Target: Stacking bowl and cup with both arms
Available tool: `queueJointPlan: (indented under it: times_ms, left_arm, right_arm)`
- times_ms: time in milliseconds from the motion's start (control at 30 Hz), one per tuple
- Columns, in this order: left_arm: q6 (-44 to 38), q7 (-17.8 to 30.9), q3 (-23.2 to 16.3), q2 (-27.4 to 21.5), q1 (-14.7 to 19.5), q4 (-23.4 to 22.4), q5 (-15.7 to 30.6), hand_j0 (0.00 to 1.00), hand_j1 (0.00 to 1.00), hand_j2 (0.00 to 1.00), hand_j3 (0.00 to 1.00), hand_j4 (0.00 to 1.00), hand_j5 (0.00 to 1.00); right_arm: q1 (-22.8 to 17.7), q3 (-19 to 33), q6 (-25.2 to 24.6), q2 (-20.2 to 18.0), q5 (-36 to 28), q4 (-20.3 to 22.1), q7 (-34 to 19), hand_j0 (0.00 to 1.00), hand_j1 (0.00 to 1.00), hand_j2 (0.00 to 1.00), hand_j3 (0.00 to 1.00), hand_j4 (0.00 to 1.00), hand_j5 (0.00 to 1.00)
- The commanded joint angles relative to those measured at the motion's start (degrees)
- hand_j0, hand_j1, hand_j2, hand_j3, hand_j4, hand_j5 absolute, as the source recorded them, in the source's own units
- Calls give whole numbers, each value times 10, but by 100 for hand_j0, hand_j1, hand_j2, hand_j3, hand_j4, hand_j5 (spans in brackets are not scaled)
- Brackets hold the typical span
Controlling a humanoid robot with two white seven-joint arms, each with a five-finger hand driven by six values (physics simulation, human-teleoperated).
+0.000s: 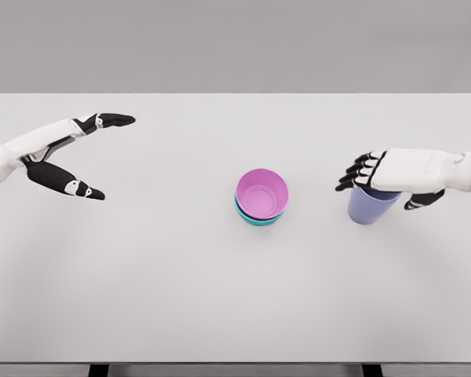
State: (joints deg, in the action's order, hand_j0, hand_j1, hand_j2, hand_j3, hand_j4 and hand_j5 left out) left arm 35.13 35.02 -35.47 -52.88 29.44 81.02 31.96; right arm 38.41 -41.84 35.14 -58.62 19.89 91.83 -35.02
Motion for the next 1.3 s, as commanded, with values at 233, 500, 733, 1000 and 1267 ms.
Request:
queueJointPlan:
  times_ms: [233, 500, 733, 1000, 1267]
  left_arm:
    - [-1, 0, 1, 0, 0, 1, 5, 100, 100, 100, 100, 100, 100]
    - [-1, 0, 1, 1, 0, 1, 5, 100, 100, 100, 100, 100, 100]
    - [-1, 0, 1, 1, 0, 1, 5, 100, 100, 100, 100, 100, 100]
    - [-1, 0, 1, 0, 0, 1, 5, 100, 100, 100, 100, 100, 100]
    - [-1, 0, 1, 1, 0, 1, 5, 100, 100, 100, 100, 100, 100]
  right_arm:
    - [1, -2, -1, 2, 2, -2, 0, 82, 82, 82, 82, 82, 82]
    - [3, 1, -1, 1, 0, -2, 0, 71, 71, 71, 71, 71, 71]
    - [14, 4, -1, 2, -3, -1, 0, 71, 71, 71, 71, 71, 71]
    - [25, 22, -1, 9, -3, -2, 0, 72, 72, 72, 72, 72, 72]
    - [32, 39, -1, 18, -3, -1, 0, 72, 72, 72, 72, 72, 72]
